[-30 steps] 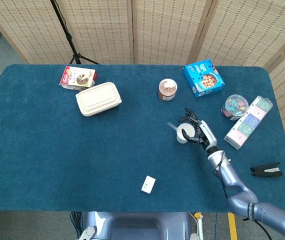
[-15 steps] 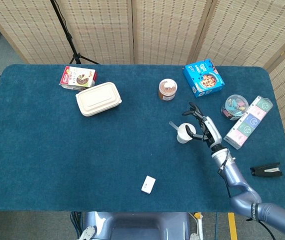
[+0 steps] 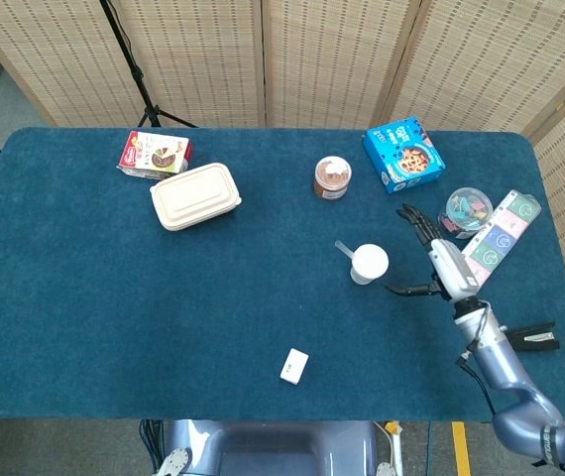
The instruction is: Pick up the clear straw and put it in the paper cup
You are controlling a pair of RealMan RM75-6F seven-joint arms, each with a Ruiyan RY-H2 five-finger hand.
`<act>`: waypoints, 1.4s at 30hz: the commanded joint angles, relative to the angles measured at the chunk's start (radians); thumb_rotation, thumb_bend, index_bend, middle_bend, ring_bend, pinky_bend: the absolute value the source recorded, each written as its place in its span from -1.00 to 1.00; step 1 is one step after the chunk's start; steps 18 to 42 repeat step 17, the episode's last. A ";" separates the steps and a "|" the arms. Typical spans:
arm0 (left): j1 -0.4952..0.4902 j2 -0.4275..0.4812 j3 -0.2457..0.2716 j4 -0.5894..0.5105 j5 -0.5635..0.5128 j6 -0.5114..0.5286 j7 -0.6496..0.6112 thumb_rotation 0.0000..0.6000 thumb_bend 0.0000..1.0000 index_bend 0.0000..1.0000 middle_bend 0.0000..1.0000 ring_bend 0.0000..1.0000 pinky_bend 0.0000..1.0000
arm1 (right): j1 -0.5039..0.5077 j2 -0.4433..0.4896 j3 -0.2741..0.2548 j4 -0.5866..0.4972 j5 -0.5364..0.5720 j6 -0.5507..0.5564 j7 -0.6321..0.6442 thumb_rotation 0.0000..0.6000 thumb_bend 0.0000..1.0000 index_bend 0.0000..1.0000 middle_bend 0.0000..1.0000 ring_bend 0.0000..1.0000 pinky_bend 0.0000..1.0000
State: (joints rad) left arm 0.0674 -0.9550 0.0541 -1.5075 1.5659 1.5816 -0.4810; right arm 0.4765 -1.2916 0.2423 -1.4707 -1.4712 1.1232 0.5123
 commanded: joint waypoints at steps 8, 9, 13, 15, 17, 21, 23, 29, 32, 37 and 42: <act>0.017 -0.014 -0.010 0.005 -0.008 0.027 0.028 1.00 -1.00 -1.00 -1.00 -1.00 -1.00 | -0.245 0.113 -0.142 -0.134 -0.074 0.336 -0.431 1.00 -1.00 -1.00 -1.00 -1.00 -1.00; 0.018 -0.015 -0.010 0.005 -0.008 0.030 0.027 1.00 -1.00 -1.00 -1.00 -1.00 -1.00 | -0.258 0.116 -0.146 -0.146 -0.078 0.356 -0.451 1.00 -1.00 -1.00 -1.00 -1.00 -1.00; 0.028 -0.018 -0.012 0.011 -0.005 0.050 0.021 1.00 -1.00 -1.00 -1.00 -1.00 -1.00 | -0.301 0.142 -0.161 -0.207 -0.085 0.408 -0.518 1.00 -1.00 -1.00 -1.00 -1.00 -1.00; 0.032 -0.020 -0.011 0.017 0.001 0.059 0.016 1.00 -1.00 -1.00 -1.00 -1.00 -1.00 | -0.315 0.161 -0.168 -0.238 -0.073 0.410 -0.557 1.00 -1.00 -1.00 -1.00 -1.00 -1.00; 0.035 -0.022 -0.011 0.023 0.006 0.067 0.012 1.00 -1.00 -1.00 -1.00 -1.00 -1.00 | -0.321 0.170 -0.167 -0.256 -0.065 0.411 -0.577 1.00 -1.00 -1.00 -1.00 -1.00 -1.00; 0.035 -0.022 -0.011 0.023 0.006 0.067 0.012 1.00 -1.00 -1.00 -1.00 -1.00 -1.00 | -0.321 0.170 -0.167 -0.256 -0.065 0.411 -0.577 1.00 -1.00 -1.00 -1.00 -1.00 -1.00; 0.035 -0.022 -0.011 0.023 0.006 0.067 0.012 1.00 -1.00 -1.00 -1.00 -1.00 -1.00 | -0.321 0.170 -0.167 -0.256 -0.065 0.411 -0.577 1.00 -1.00 -1.00 -1.00 -1.00 -1.00; 0.035 -0.022 -0.011 0.023 0.006 0.067 0.012 1.00 -1.00 -1.00 -1.00 -1.00 -1.00 | -0.321 0.170 -0.167 -0.256 -0.065 0.411 -0.577 1.00 -1.00 -1.00 -1.00 -1.00 -1.00; 0.035 -0.022 -0.011 0.023 0.006 0.067 0.012 1.00 -1.00 -1.00 -1.00 -1.00 -1.00 | -0.321 0.170 -0.167 -0.256 -0.065 0.411 -0.577 1.00 -1.00 -1.00 -1.00 -1.00 -1.00; 0.035 -0.022 -0.011 0.023 0.006 0.067 0.012 1.00 -1.00 -1.00 -1.00 -1.00 -1.00 | -0.321 0.170 -0.167 -0.256 -0.065 0.411 -0.577 1.00 -1.00 -1.00 -1.00 -1.00 -1.00; 0.035 -0.022 -0.011 0.023 0.006 0.067 0.012 1.00 -1.00 -1.00 -1.00 -1.00 -1.00 | -0.321 0.170 -0.167 -0.256 -0.065 0.411 -0.577 1.00 -1.00 -1.00 -1.00 -1.00 -1.00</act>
